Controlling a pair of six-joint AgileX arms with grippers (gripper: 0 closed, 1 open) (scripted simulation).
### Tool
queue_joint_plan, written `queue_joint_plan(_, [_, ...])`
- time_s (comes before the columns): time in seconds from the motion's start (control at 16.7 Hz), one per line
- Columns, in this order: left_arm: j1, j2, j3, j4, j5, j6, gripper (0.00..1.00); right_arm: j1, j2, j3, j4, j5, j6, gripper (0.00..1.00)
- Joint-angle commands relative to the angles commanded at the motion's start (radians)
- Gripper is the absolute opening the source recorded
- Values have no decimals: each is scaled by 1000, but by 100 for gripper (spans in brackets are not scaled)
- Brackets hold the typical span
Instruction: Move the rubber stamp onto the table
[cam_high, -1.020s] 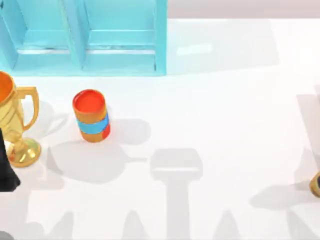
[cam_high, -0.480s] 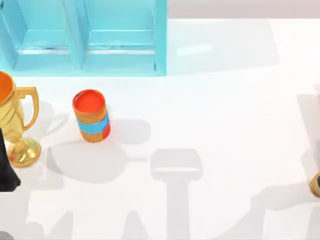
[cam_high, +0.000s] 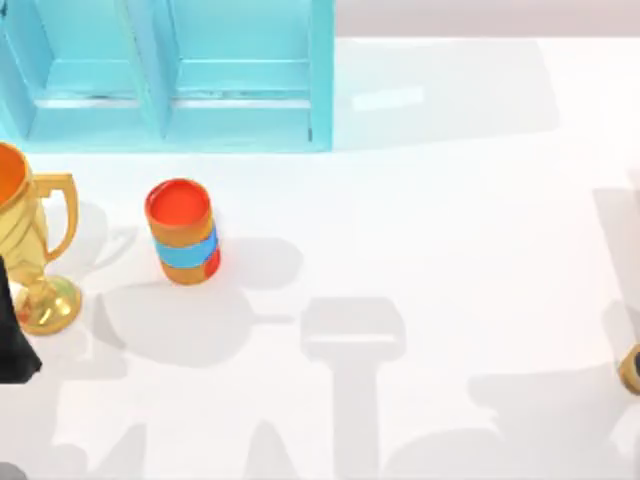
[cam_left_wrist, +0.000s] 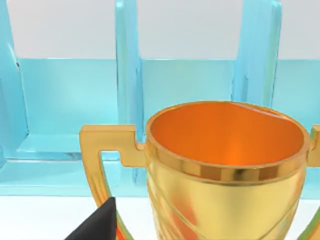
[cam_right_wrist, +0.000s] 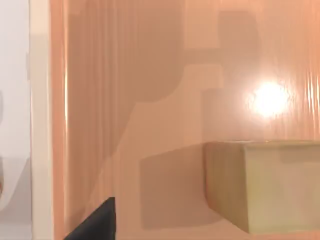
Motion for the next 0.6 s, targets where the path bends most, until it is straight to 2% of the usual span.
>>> queue_joint_plan(0.36, [0,0,0,0,0,0,100,-115,380,301,-281,-1,-113,100])
queue_joint_plan(0.6, [0,0,0,0,0,0,100,-152,494,399,-370,-1,-149,100])
